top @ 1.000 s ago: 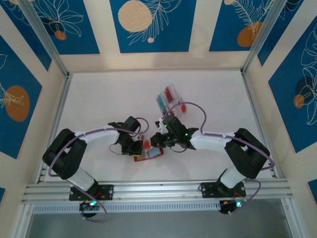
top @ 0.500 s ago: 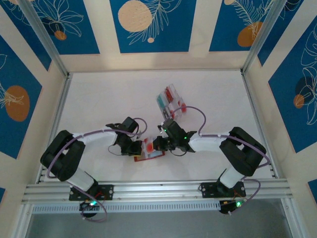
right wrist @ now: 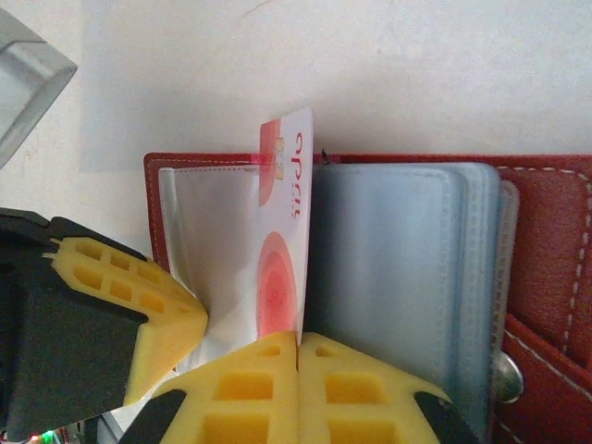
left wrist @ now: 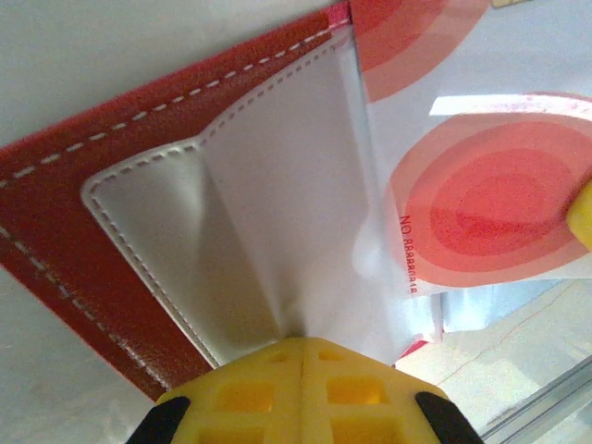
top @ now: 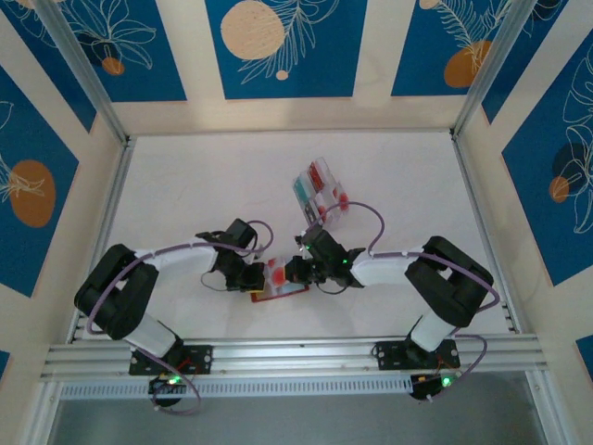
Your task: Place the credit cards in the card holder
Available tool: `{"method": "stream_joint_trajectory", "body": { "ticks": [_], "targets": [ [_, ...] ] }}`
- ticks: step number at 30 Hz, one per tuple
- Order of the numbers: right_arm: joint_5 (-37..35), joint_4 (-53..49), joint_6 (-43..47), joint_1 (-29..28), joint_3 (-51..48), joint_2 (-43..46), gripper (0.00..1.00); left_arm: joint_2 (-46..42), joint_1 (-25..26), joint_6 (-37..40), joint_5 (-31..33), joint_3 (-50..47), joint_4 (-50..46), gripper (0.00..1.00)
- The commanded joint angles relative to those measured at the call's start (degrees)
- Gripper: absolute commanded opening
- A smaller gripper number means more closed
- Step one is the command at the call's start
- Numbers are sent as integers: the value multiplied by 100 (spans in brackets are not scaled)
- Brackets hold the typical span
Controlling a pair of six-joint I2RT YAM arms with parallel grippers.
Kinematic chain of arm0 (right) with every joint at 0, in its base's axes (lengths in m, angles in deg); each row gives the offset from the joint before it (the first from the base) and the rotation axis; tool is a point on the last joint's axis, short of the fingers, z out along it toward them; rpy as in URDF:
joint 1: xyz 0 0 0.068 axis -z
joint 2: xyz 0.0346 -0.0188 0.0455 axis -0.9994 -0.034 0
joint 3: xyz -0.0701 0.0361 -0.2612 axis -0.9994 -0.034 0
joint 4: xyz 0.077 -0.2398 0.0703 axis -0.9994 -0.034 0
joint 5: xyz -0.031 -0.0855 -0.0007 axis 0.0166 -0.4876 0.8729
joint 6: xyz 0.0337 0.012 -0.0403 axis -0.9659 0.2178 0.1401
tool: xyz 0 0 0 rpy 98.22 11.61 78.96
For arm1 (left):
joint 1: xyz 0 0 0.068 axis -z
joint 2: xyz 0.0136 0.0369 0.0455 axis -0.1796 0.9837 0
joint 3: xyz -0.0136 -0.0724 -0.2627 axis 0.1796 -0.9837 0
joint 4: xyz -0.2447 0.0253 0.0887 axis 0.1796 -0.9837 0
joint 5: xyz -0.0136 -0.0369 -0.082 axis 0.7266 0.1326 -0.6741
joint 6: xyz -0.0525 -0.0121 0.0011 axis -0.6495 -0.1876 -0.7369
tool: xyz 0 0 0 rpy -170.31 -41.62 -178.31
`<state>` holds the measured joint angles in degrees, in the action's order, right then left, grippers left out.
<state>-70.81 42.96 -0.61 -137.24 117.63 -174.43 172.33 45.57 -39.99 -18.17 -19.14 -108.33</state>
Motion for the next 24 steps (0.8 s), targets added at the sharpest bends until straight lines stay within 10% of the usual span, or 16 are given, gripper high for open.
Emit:
{"method": "stream_joint_trajectory", "body": {
  "ticks": [1,24],
  "targets": [
    [-97,-385,-118,-90,-164,-37,0,45,-92,-39,239,-233,-325,0],
    [721,-1007,90,66,-282,-182,0,185,-124,-243,187,-466,79,0]
  ]
}}
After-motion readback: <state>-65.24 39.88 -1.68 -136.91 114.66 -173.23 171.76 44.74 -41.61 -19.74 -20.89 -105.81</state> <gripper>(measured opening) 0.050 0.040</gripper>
